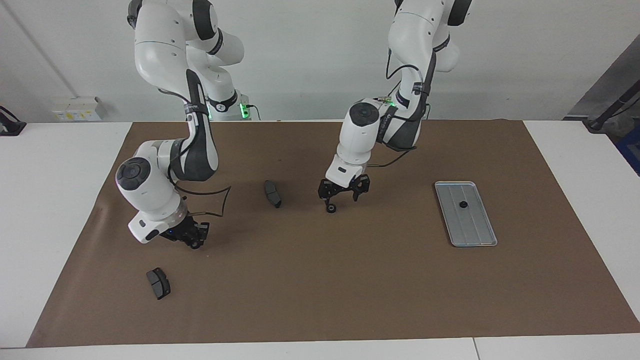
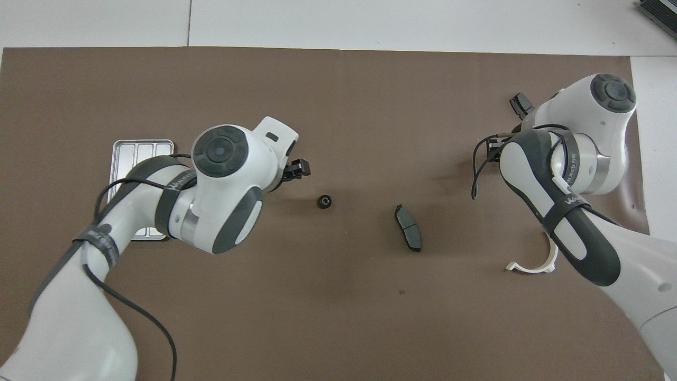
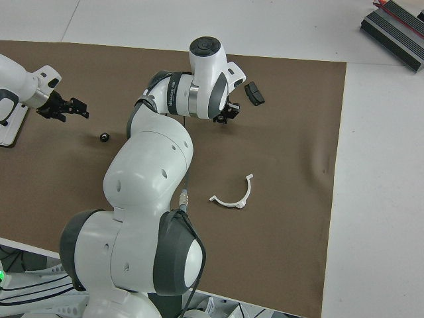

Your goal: Place bearing gear from tray to pile

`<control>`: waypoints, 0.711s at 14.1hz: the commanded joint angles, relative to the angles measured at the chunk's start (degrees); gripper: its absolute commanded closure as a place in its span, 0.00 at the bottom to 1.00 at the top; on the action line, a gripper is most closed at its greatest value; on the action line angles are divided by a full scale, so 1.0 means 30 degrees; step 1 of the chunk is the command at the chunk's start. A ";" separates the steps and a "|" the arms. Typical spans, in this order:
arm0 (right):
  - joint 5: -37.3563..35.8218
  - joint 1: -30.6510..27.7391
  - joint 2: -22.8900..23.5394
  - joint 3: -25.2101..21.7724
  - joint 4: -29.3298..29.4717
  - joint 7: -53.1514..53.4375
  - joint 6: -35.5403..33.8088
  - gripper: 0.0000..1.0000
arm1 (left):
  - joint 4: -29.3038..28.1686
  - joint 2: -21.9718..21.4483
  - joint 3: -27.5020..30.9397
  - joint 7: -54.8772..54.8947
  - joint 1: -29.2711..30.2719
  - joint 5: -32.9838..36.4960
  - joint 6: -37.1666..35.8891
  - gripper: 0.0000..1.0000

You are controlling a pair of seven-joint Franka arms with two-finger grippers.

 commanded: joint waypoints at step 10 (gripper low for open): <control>-0.0331 0.1588 -0.2265 0.0389 -0.0265 0.2328 0.0045 0.00 | -0.3435 -0.2387 -0.0143 1.3094 0.8613 0.0075 -0.0394 0.00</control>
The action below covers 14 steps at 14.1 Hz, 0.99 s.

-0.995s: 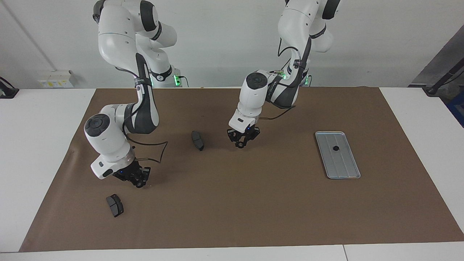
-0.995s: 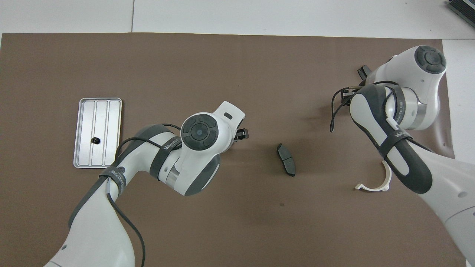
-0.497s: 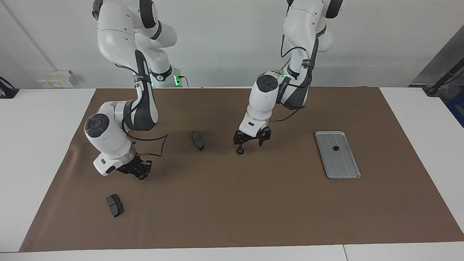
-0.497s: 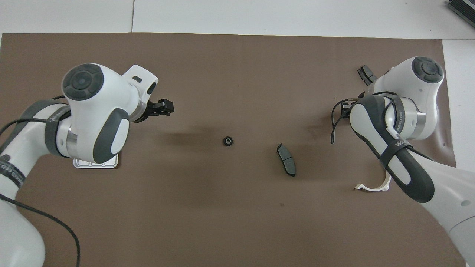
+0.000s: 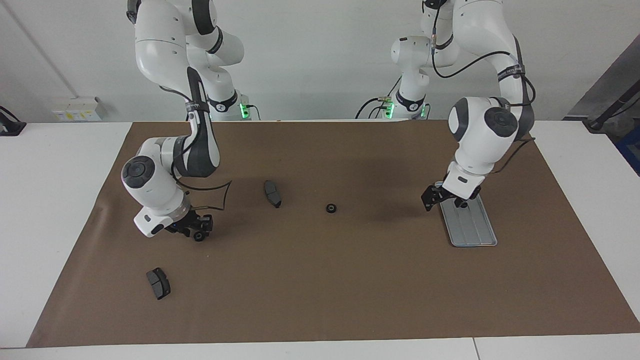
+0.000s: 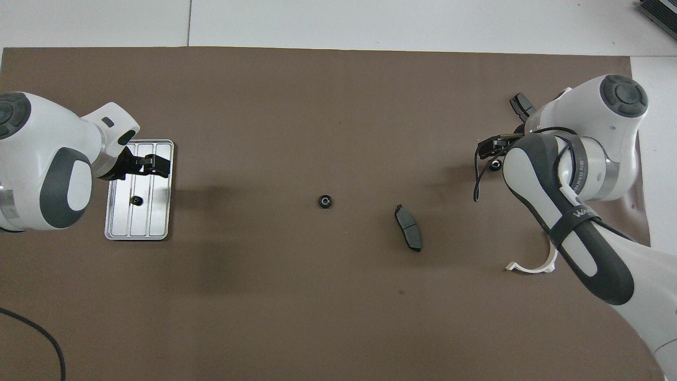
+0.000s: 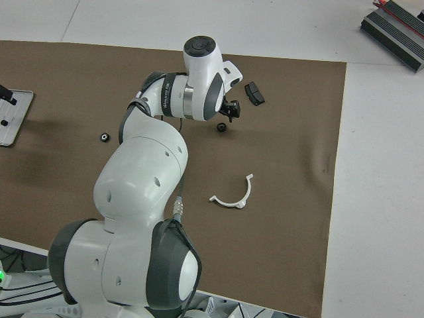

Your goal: Place bearing gear from tray to pile

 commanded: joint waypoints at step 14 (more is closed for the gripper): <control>-0.0621 1.0966 0.2505 0.0155 0.1784 1.1131 0.3470 0.00 | -0.5267 -0.1354 -0.0213 0.1880 0.1600 0.0075 0.5413 0.32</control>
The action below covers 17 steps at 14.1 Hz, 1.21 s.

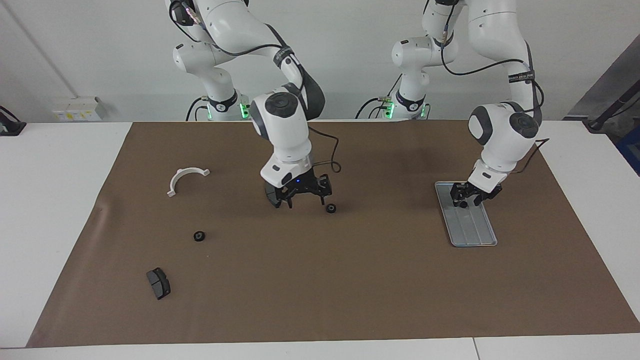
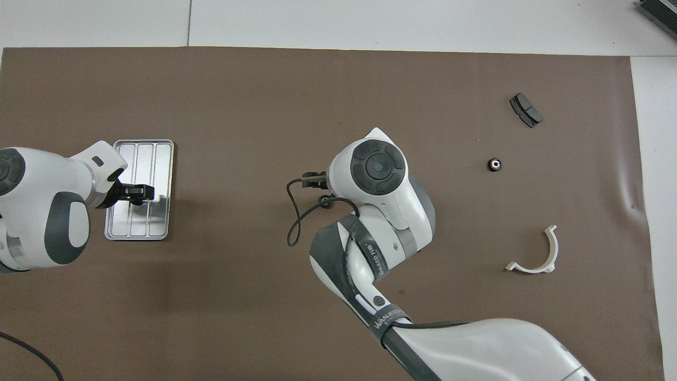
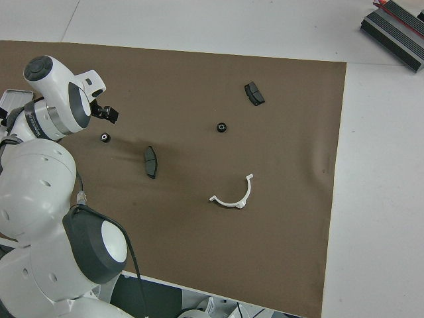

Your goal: Place bearing gear from tray to pile

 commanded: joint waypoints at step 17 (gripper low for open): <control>-0.0975 0.0902 0.1408 -0.0074 -0.0607 0.0790 0.0170 0.25 | -0.0626 0.0714 -0.0214 -0.0008 0.0833 0.0046 0.2026 0.63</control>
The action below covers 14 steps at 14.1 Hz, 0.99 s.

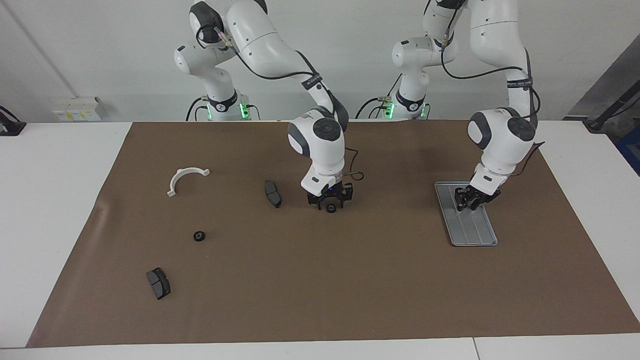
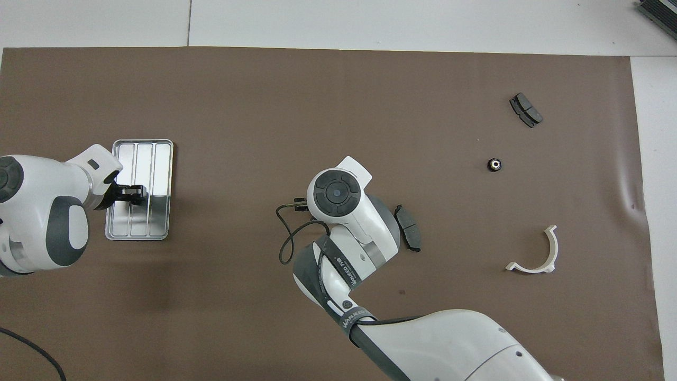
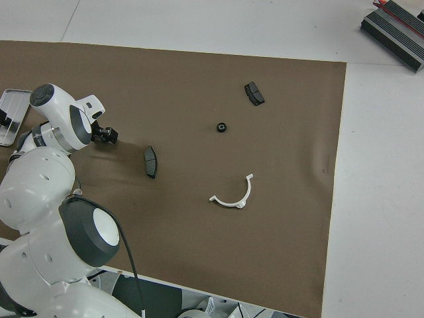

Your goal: Place bearing gear from tray to pile

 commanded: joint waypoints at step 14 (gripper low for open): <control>-0.0299 0.0306 -0.0148 -0.0001 0.0002 0.0491 -0.0470 1.00 | 0.0273 0.0289 -0.0160 -0.0040 -0.0012 0.0054 0.0058 0.94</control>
